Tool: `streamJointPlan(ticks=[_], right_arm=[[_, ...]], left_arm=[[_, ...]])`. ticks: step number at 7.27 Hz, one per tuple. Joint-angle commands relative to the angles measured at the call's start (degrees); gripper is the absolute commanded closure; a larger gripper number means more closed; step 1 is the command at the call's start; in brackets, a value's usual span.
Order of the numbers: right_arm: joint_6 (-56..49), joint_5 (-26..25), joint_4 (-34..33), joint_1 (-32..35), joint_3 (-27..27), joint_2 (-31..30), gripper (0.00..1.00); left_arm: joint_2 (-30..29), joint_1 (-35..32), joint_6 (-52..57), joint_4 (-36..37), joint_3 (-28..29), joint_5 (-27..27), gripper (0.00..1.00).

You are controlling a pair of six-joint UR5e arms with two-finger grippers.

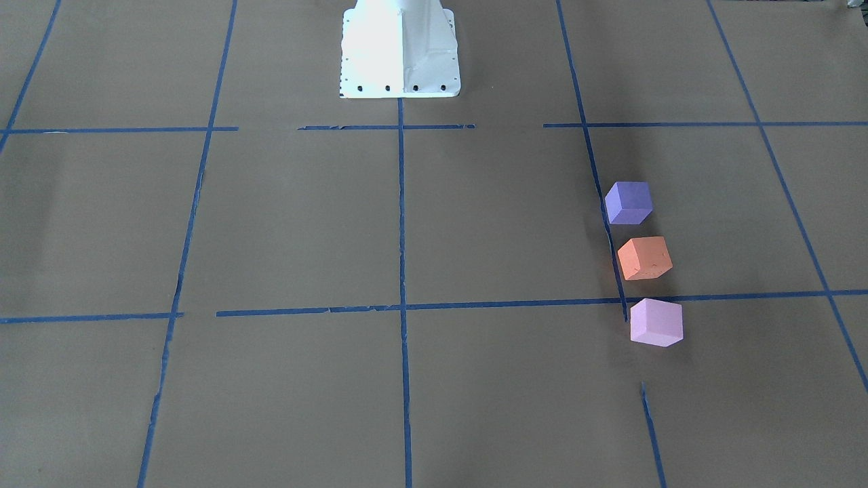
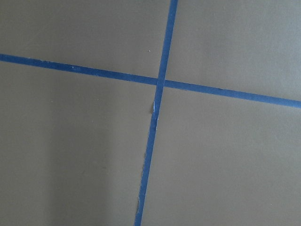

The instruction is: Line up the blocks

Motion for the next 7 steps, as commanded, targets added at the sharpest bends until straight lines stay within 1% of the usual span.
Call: streamJointPlan(ticks=[1,7], right_arm=[[0.0,0.0,0.0,0.0,0.1,0.0,0.0],[-0.1,0.0,0.0,0.0,0.1,0.0,0.0]], left_arm=[[0.0,2.1,-2.8,0.0,-1.4,0.0,0.0],[-0.1,2.1,-2.3,-1.4,-0.5,0.1,0.0]])
